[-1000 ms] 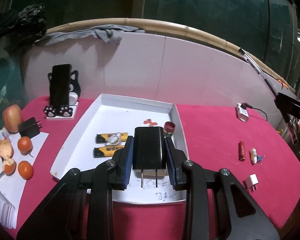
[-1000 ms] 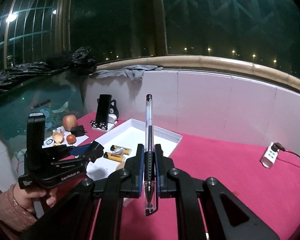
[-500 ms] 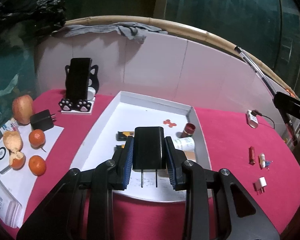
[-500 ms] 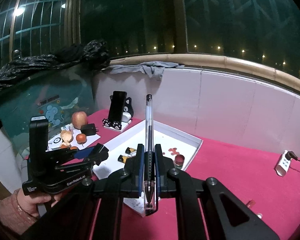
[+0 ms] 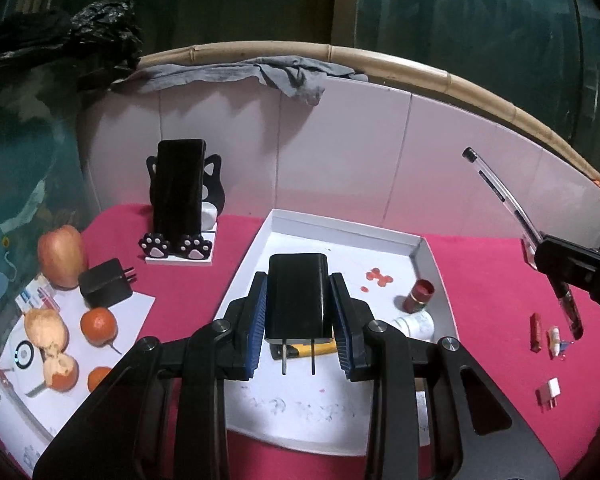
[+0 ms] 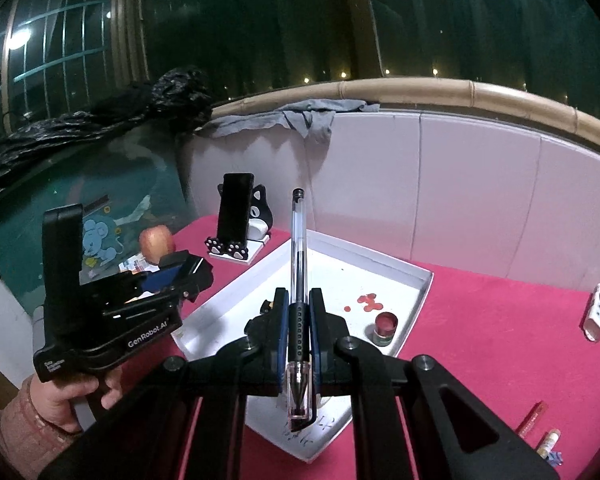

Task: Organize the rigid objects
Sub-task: 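Carry the black charger and black pen over the white tray with both grippers, then open both grippers to release the charger and pen into the tray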

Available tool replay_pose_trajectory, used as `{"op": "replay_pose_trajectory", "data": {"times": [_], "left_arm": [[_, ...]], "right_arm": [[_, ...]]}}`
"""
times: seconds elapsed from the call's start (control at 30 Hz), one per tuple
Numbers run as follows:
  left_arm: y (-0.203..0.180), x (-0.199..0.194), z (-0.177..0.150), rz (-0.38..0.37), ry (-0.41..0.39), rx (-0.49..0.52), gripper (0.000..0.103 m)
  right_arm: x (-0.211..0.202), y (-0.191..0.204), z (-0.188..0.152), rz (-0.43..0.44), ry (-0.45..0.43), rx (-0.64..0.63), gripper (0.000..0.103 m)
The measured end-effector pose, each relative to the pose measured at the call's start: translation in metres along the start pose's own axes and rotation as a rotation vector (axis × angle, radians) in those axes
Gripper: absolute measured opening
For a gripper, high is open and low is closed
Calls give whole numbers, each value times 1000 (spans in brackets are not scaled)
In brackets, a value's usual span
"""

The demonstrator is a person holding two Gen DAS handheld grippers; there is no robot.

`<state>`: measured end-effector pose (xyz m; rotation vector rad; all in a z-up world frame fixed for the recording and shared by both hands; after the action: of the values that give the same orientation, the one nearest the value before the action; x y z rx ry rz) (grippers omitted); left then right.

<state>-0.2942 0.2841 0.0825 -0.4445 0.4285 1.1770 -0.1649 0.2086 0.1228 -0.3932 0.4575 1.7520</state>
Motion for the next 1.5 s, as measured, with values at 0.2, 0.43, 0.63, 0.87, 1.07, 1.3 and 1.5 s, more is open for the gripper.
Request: {"op": "replay_pose_trajectory", "data": {"times": [0.2, 0.43, 0.63, 0.87, 1.07, 1.3, 1.5], "left_arm": [[2, 21, 18, -42, 35, -9, 29], [1, 66, 18, -113, 139, -50, 29], [-5, 92, -7, -130, 211, -80, 29], [5, 108, -24, -98, 250, -90, 29], [4, 118, -35, -74, 284, -42, 29], [8, 121, -33, -33, 277, -36, 37], [18, 107, -25, 15, 221, -71, 89]], "right_arm": [[9, -11, 6, 11, 11, 70, 8], [37, -25, 0, 27, 63, 163, 8], [77, -37, -20, 34, 149, 234, 8], [111, -33, -43, 85, 228, 320, 8], [135, -29, -52, 108, 268, 373, 8], [141, -37, -56, 121, 269, 436, 9], [126, -31, -50, 76, 214, 363, 55]]}}
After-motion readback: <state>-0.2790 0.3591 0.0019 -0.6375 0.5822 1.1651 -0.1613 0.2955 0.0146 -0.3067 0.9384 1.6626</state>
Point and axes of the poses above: each gripper's, at about its wrist camera, not at the fingertips, and x roughly the way its jaws point, y to its left, z to its top, the point moved 7 cm from there along x, roughly the way its jaws point, and after that the axes turned 1 degree about -x, right-handed, at the moved point
